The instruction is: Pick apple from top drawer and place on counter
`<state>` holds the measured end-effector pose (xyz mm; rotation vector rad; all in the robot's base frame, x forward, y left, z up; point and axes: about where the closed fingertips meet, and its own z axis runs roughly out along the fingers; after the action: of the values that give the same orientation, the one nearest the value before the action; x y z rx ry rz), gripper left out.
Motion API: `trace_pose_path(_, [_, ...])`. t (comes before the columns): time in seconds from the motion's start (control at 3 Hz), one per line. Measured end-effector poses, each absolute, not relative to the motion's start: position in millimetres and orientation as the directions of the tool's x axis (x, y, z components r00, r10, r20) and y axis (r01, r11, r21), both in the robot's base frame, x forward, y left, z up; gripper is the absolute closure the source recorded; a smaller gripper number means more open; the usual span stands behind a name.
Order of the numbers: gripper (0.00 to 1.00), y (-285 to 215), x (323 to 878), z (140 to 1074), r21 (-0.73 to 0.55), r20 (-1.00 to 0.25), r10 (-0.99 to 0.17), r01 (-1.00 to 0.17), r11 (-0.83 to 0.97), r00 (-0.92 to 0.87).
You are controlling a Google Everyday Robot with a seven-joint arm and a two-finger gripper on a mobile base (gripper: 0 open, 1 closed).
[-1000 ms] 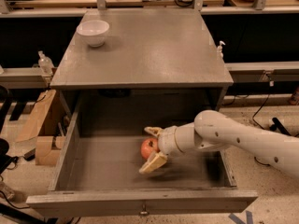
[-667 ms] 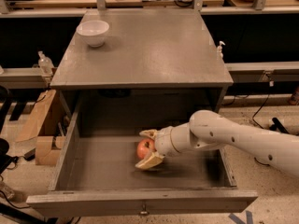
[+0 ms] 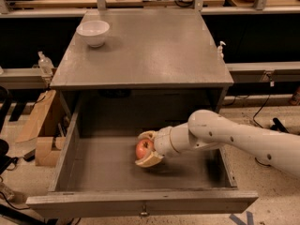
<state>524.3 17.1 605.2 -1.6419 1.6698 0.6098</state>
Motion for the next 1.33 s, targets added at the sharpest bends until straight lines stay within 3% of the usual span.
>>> trace_pose_path(0.33, [1.0,17,524,606,-0.144,-0.755,-0.653,-0.986,0.083,0.055])
trace_pose_path(1.33, [1.0,15,532,634,-0.135,-0.788,-0.612,-0.989,0.065,0.068])
